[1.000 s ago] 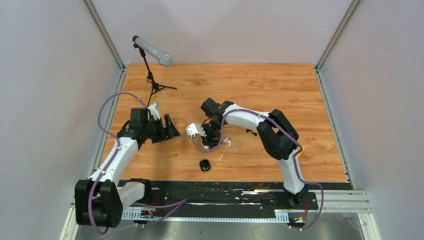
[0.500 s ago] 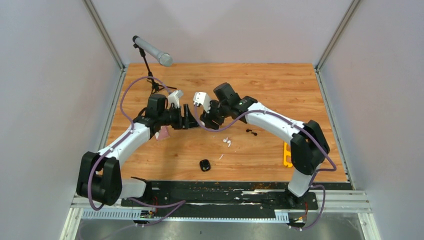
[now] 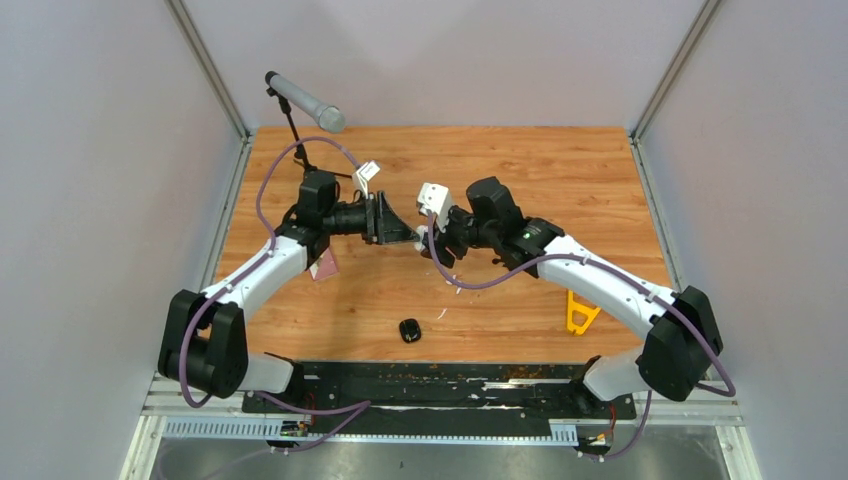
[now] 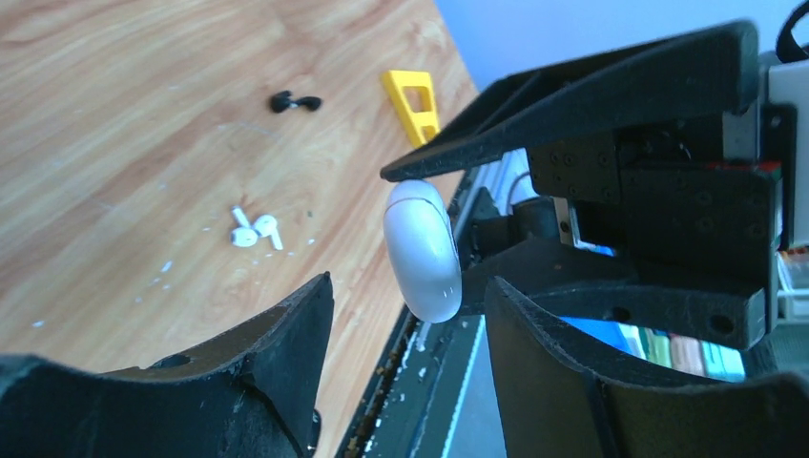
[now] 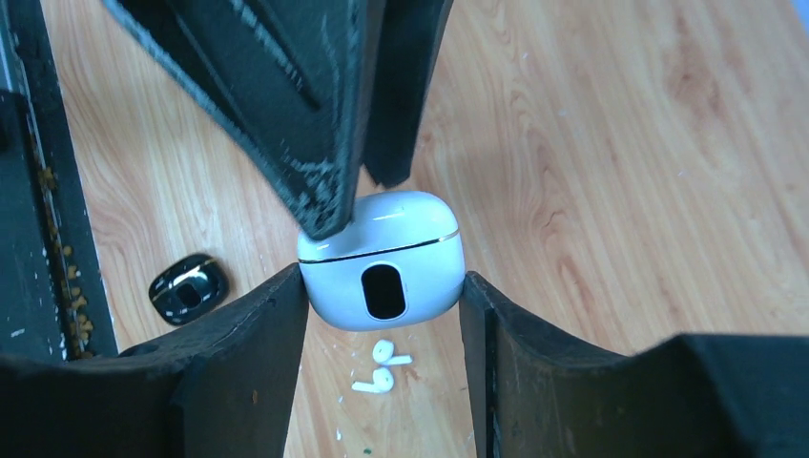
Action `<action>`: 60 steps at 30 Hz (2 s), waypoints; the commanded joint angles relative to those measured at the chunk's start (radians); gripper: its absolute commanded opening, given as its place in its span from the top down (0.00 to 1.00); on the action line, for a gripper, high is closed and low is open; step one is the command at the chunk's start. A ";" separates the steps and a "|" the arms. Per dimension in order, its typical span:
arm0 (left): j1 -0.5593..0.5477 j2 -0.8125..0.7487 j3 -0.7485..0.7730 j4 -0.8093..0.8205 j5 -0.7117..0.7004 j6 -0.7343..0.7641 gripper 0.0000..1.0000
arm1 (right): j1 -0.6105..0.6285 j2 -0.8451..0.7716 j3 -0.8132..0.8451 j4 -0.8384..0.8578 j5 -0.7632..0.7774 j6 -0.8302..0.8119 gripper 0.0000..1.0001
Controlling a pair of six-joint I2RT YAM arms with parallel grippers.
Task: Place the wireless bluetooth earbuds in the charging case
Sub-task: Pick up the charging case at the center of the board.
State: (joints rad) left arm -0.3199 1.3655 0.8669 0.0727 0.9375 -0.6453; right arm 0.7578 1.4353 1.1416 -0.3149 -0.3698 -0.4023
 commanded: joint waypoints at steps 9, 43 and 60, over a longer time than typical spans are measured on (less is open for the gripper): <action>-0.008 -0.028 0.015 0.102 0.095 -0.078 0.30 | 0.000 -0.052 0.001 0.163 0.023 0.072 1.00; -0.063 0.133 0.379 -0.589 0.104 0.695 1.00 | -0.078 -0.250 -0.024 -0.253 -0.203 -0.071 0.23; -0.264 0.045 0.526 -0.910 -0.114 1.234 1.00 | -0.176 -0.093 0.065 -0.161 -0.569 0.028 0.52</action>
State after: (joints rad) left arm -0.5827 1.4483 1.3212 -0.8749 0.8604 0.5144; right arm 0.5751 1.3163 1.1545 -0.5518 -0.8368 -0.3927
